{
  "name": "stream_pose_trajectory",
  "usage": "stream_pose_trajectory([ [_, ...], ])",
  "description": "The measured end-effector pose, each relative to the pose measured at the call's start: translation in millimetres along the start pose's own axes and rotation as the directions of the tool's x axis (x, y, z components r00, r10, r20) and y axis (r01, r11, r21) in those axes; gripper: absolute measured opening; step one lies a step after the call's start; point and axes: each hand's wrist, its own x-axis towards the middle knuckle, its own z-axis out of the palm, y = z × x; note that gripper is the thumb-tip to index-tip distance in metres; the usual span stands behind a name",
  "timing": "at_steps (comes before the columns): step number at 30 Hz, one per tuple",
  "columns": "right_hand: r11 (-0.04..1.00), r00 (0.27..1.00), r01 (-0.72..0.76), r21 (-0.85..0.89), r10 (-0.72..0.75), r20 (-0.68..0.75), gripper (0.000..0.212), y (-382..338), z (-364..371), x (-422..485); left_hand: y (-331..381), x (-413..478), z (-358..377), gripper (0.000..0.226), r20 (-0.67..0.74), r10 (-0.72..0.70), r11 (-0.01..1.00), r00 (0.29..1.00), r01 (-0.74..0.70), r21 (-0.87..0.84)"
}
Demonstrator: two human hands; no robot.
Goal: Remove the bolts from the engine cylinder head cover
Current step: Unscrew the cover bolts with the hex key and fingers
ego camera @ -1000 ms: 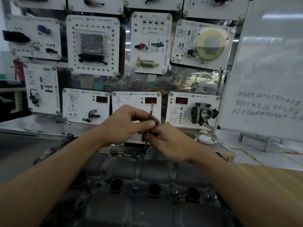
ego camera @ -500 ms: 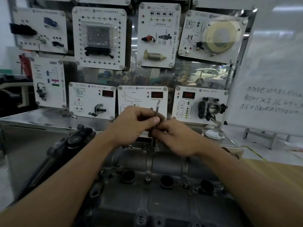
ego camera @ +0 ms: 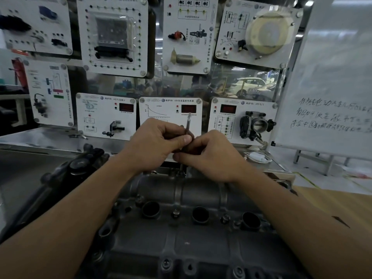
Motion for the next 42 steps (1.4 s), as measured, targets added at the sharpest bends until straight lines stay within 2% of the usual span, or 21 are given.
stream_pose_trajectory([
  [5,1.0,0.984,0.012,-0.004,-0.013,-0.176,0.027,-2.7,17.2,-4.3,3.4,-1.2,1.4,0.023,-0.012,-0.011,0.999,1.0,0.01,-0.043],
  [8,0.993,0.997,-0.06,-0.101,0.054,-0.057,0.028,-8.4,-1.8,-2.9,4.0,-1.1,1.0,0.018,-0.009,-0.035,0.997,0.999,0.035,-0.073],
  [10,0.993,0.991,-0.118,0.026,0.119,-0.058,0.02,-15.1,-25.7,-0.1,4.6,-3.0,1.0,0.012,0.018,-0.094,0.984,0.995,0.096,-0.152],
  [11,0.986,0.983,-0.116,0.12,0.131,-0.129,0.02,-19.3,-35.0,3.1,5.3,-3.5,1.5,0.01,0.039,-0.121,0.976,0.992,0.126,-0.18],
  [12,0.987,0.975,-0.085,0.134,0.11,-0.194,0.022,-24.5,-39.7,7.7,5.5,-4.1,1.7,0.009,0.056,-0.141,0.971,0.988,0.149,-0.186],
  [13,0.998,0.975,-0.047,0.049,0.057,-0.215,0.027,-29.6,-40.2,13.8,5.3,-4.1,1.6,0.009,0.062,-0.153,0.97,0.986,0.162,-0.184],
  [16,0.977,0.995,0.012,-0.213,-0.033,-0.097,0.038,-45.7,-27.3,29.5,4.4,-4.0,0.5,0.01,0.05,-0.164,0.965,0.985,0.171,-0.197],
  [19,0.968,0.996,0.051,-0.245,-0.066,-0.052,0.03,-46.6,-24.5,34.5,3.3,-5.4,0.0,0.011,0.047,-0.174,0.961,0.984,0.18,-0.211],
  [22,0.944,0.986,0.165,-0.285,-0.166,0.021,0.022,-44.2,-21.1,35.4,-0.2,-4.0,0.5,0.009,0.035,-0.162,0.967,0.986,0.165,-0.194],
  [24,0.956,0.976,0.211,-0.206,-0.195,0.094,0.017,-40.2,-24.8,36.8,-2.9,-3.0,1.4,0.008,0.01,-0.15,0.971,0.989,0.149,-0.186],
  [27,0.974,0.96,0.21,0.083,-0.222,0.173,0.018,-30.4,-32.2,34.6,-4.4,-2.4,3.6,0.004,-0.03,-0.126,0.977,0.992,0.119,-0.176],
  [30,0.92,0.967,0.194,0.34,-0.239,0.094,0.029,-23.3,-23.6,32.9,-4.5,0.0,5.6,0.008,-0.059,-0.089,0.99,0.994,0.081,-0.119],
  [33,0.898,0.987,0.155,0.412,-0.127,-0.094,0.017,-12.6,-9.8,31.4,-5.0,0.8,6.2,0.017,-0.081,-0.076,0.995,0.994,0.07,-0.075],
  [35,0.874,0.987,0.11,0.473,-0.042,-0.153,0.013,-5.6,-7.2,27.1,-5.0,0.4,6.7,0.019,-0.085,-0.045,0.999,0.995,0.042,-0.032],
  [40,0.821,0.991,0.092,0.564,-0.019,-0.135,0.006,-3.1,-5.4,21.1,-5.5,-0.6,7.2,0.02,-0.1,-0.036,0.999,0.994,0.036,-0.005],
  [42,0.8,0.996,0.064,0.597,-0.016,-0.086,0.008,-3.7,-6.6,20.4,-4.5,-3.0,4.2,0.014,-0.022,-0.053,0.998,0.998,0.053,-0.016],
])
